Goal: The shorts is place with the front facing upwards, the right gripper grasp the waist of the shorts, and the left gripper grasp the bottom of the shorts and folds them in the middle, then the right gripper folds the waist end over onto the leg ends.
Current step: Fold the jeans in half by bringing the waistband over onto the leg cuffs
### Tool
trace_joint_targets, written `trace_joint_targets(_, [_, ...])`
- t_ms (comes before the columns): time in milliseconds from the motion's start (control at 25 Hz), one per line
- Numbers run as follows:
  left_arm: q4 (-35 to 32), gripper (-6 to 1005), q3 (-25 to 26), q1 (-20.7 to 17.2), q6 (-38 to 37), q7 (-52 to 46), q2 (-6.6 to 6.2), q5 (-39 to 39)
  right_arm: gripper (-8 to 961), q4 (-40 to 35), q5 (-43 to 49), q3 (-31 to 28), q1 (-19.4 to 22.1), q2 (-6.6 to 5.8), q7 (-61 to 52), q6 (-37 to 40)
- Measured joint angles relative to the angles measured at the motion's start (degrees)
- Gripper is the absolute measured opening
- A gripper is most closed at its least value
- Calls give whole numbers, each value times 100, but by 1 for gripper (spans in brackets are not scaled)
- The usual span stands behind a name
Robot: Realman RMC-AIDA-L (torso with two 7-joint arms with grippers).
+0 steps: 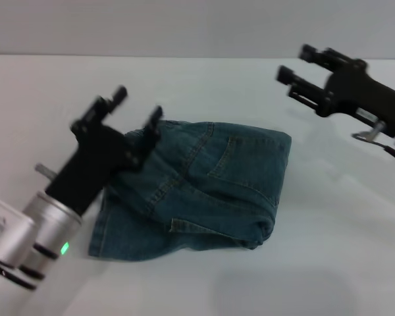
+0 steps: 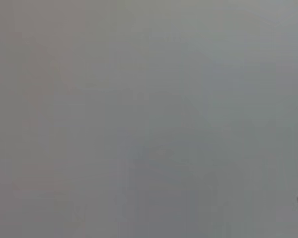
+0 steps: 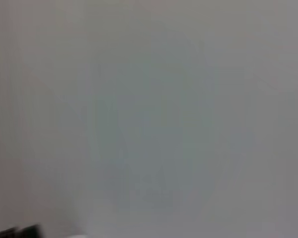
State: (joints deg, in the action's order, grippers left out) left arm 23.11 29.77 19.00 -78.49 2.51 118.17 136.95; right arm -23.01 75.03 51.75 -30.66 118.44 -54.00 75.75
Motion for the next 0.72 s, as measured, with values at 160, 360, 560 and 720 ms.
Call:
trace_joint_targets(160, [-5, 616, 565, 87, -4, 2, 9, 4, 603, -460, 774, 256, -344, -21, -1168, -284])
trace_joint_targets(360, [-126, 617, 1270, 128, -73, 11, -10, -2, 603, -1086, 2438, 283, -894, 4, -2767, -345])
trace_joint_targets(560, [-313, 617, 1845, 118, -85, 13, -14, -3, 603, -1438, 3634, 681, -1417, 6, -4129, -279])
trace_joint_targets(720, [-463, 616, 2156, 46, -112, 13, -11, -14, 603, -1731, 4302, 1326, -1810, 9, -5019, -272])
